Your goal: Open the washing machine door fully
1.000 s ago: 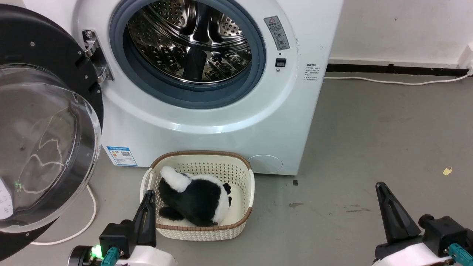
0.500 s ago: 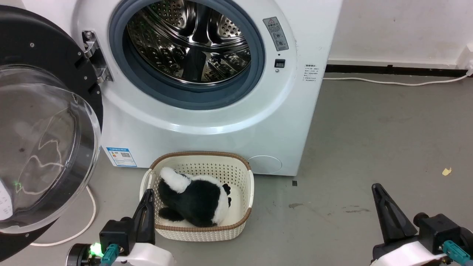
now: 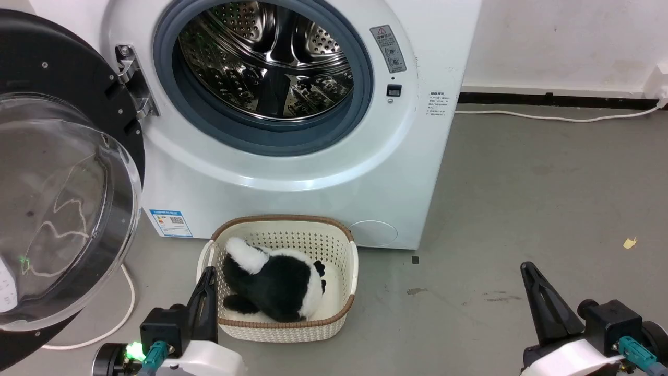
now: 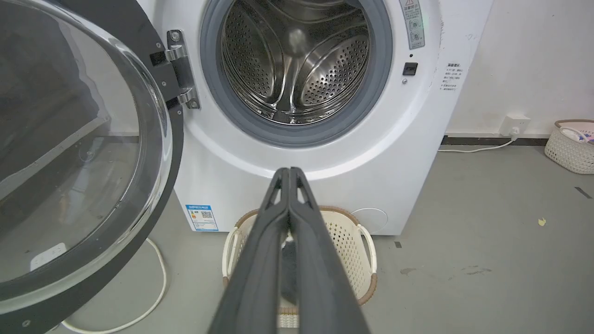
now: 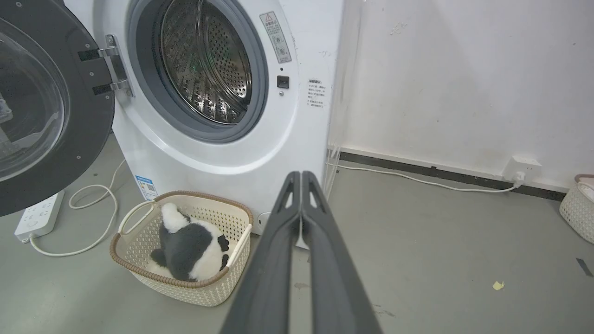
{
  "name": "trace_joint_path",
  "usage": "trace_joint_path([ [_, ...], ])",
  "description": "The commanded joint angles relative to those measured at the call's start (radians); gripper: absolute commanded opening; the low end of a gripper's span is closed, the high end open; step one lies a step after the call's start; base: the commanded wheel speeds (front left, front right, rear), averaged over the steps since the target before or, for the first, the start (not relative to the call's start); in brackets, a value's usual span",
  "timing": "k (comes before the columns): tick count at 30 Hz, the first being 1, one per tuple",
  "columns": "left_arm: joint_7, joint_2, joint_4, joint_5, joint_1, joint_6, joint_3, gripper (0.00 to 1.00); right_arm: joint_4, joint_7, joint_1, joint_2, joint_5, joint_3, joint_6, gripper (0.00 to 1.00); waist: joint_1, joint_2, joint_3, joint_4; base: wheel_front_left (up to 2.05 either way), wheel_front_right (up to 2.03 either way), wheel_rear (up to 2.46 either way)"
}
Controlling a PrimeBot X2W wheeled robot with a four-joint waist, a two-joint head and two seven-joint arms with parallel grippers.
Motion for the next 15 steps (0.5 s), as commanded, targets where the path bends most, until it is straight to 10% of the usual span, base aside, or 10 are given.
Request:
trace_joint_path([
  [1,0.006,-0.002,-0.005,0.011,-0.013,-0.007,0.008,0.00,0.004,0.006,-0.020,0.004,-0.003,0.002,0.001,0.00,0.0000,0.0000,0.000,0.000,0.00,0.00,0.00],
  [15,0.039,-0.014,-0.012,0.036,-0.017,-0.026,0.034,0.00,0.011,0.039,-0.030,0.004,-0.011,0.011,0.001,0.00,0.0000,0.0000,-0.004,-0.003,0.00,0.00,0.00],
])
